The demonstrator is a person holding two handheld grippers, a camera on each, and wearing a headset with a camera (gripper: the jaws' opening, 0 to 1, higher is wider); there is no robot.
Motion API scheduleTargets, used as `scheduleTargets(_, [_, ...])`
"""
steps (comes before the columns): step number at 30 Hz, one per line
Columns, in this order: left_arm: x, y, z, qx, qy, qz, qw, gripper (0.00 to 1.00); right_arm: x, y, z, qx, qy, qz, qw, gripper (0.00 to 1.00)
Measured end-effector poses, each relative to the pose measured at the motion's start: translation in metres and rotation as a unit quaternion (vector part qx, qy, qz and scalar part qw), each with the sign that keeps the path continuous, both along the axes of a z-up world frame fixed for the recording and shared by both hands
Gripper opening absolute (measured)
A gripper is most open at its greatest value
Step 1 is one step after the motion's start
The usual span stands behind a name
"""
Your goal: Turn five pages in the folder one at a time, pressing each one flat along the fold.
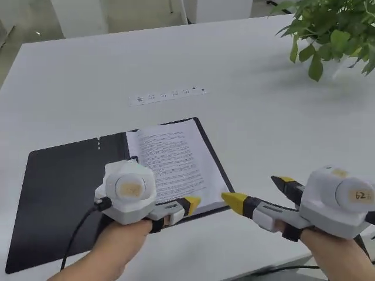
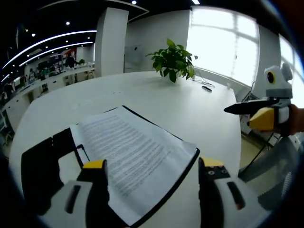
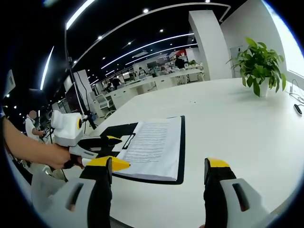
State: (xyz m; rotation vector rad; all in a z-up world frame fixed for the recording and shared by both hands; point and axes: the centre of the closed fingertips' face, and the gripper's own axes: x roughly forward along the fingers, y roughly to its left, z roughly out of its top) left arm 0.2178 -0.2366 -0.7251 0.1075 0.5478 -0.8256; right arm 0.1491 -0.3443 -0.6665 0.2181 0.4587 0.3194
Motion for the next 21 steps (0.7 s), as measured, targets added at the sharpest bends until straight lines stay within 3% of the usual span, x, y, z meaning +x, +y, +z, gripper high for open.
scheduleTargets(8, [0.009,-0.027,-0.019,0.004,-0.001,-0.001,1.0,0.73,0.001,-0.003,-0.002,-0.001,0.004,-0.003,1.0,0.79])
scheduleTargets(16, [0.012,-0.04,-0.037,0.016,-0.004,0.006,0.9998,0.66,0.002,-0.003,-0.004,-0.001,0.008,-0.002,1.0,0.79])
scheduleTargets(21, [0.013,-0.045,-0.051,0.025,0.004,0.013,0.9996,0.6,0.004,-0.004,-0.004,0.0,0.009,-0.004,1.0,0.79])
